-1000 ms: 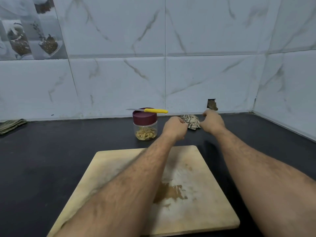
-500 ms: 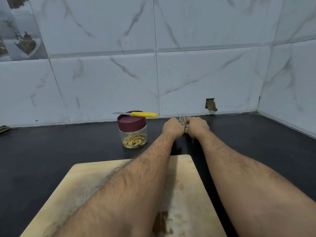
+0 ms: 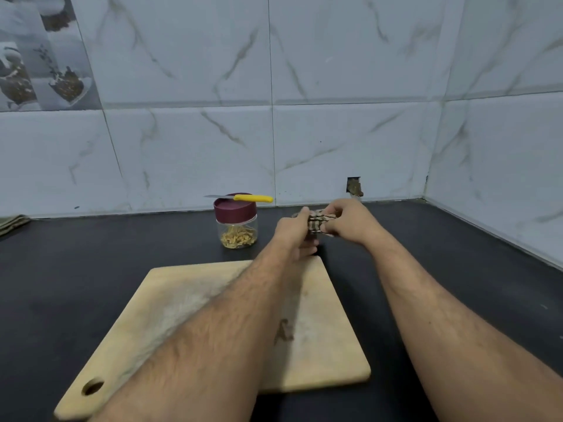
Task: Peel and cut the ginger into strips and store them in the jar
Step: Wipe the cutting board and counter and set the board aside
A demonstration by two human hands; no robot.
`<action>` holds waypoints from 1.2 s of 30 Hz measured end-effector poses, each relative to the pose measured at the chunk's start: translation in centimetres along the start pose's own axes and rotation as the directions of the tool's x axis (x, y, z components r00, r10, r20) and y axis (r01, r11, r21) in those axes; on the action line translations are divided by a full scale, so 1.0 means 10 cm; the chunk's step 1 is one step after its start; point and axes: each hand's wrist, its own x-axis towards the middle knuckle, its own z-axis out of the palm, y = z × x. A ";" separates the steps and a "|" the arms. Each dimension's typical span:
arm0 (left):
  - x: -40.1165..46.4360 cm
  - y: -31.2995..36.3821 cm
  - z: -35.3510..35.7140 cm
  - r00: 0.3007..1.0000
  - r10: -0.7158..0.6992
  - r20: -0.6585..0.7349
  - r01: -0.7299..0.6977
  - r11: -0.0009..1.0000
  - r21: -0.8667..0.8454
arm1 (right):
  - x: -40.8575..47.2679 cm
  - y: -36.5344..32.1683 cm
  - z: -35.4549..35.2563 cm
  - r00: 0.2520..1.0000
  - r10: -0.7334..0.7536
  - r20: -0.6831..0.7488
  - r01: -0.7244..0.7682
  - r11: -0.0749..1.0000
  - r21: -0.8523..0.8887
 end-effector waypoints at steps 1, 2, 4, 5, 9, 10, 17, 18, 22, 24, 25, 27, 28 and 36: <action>-0.13 -0.02 -0.03 1.000 0.006 -0.019 -0.006 0.999 -0.033 | -0.15 -0.06 -0.01 1.000 -0.016 0.023 0.017 1.000 -0.018; -0.27 -0.03 -0.04 0.999 0.010 -0.036 -0.012 0.998 -0.053 | -0.27 -0.12 -0.01 0.998 -0.033 0.048 0.035 0.999 -0.035; -0.53 -0.08 -0.08 0.998 0.001 -0.068 -0.005 0.999 -0.054 | -0.52 -0.24 -0.03 0.993 -0.019 0.119 0.026 0.998 -0.058; -0.78 -0.12 -0.17 0.996 0.004 -0.084 -0.008 0.999 -0.048 | -0.75 -0.35 -0.04 0.986 -0.003 0.169 0.011 0.999 -0.049; -1.18 -0.10 -0.38 0.995 0.038 -0.093 -0.043 0.997 -0.057 | -1.06 -0.61 -0.17 0.956 0.139 0.257 -0.195 0.959 0.206; -1.36 -0.08 -0.49 0.996 0.056 -0.067 -0.060 0.996 -0.060 | -1.20 -0.72 -0.17 0.950 0.185 0.252 -0.246 0.940 0.236; -2.11 0.02 -1.15 0.971 0.193 0.138 -0.212 0.967 0.144 | -1.69 -1.26 0.20 0.956 0.220 0.192 -0.280 0.877 0.391; -2.17 0.00 -1.29 0.973 0.192 0.130 -0.215 0.957 0.195 | -1.73 -1.33 0.26 0.965 0.200 0.167 -0.255 0.863 0.436; -2.38 -0.05 -1.80 0.970 0.163 0.180 -0.210 0.934 0.288 | -1.83 -1.51 0.54 0.969 0.144 0.200 -0.229 0.827 0.514; -2.42 -0.08 -2.06 0.975 0.195 0.107 -0.221 0.905 0.363 | -1.87 -1.58 0.68 0.966 0.135 0.222 -0.233 0.825 0.514; -2.40 -0.12 -2.21 0.973 0.231 0.025 -0.221 0.886 0.407 | -1.89 -1.63 0.77 0.963 0.130 0.236 -0.236 0.829 0.507; -2.32 -0.22 -2.42 0.931 0.336 -0.144 -0.213 0.819 0.534 | -1.93 -1.69 0.92 0.953 0.128 0.274 -0.249 0.845 0.474; -2.28 -0.28 -2.52 0.899 0.389 -0.200 -0.186 0.753 0.632 | -1.93 -1.72 1.02 0.947 0.127 0.294 -0.254 0.857 0.448; -2.18 -0.52 -2.61 0.842 0.510 -0.174 0.007 0.313 0.950 | -1.99 -1.82 1.35 0.965 -0.052 0.257 0.150 0.913 -0.380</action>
